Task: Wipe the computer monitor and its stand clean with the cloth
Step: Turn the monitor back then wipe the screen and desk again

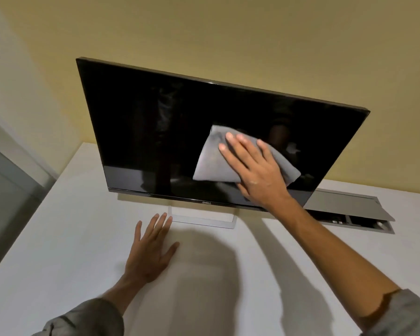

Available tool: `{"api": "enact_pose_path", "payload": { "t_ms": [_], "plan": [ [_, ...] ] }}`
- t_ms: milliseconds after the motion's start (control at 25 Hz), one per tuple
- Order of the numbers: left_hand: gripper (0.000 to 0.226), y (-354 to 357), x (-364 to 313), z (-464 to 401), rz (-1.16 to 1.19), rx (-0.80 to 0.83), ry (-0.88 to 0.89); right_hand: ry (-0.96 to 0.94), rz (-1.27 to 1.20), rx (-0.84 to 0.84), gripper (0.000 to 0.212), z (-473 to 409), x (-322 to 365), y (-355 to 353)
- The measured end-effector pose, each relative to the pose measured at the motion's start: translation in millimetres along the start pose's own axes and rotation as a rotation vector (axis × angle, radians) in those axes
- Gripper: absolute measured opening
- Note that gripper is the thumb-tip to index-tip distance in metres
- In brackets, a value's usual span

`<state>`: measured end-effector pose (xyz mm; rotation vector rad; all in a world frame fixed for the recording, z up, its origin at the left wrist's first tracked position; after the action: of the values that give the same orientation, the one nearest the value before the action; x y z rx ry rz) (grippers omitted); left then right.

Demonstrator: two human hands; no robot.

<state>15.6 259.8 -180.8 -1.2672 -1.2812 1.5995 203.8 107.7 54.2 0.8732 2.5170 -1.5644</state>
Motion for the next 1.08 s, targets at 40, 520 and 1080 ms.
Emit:
{"api": "enact_pose_path", "payload": {
  "t_ms": [40, 520, 1080],
  "plan": [
    [0.07, 0, -1, 1, -0.004, 0.003, 0.0, -0.056, 0.001, 0.033, 0.058, 11, 15, 13],
    [0.07, -4, 3, 4, 0.03, 0.0, -0.043, -0.069, -0.287, -0.396, 0.052, -161, 111, -69],
    [0.069, 0, 2, 3, 0.034, -0.008, -0.028, 0.119, 0.033, -0.168, 0.056, -118, 42, -31]
  ]
}}
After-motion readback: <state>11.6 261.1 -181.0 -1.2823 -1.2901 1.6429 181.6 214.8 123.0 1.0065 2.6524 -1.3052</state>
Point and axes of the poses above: each hand's wrist, its own z-axis away from the middle knuckle, its own y-axis out of the palm, x = y × z, the point moved 6 cm from there along -z, towards the middle knuckle, and after that the axes turned 3 degrees about y, right-handed, at the moved point
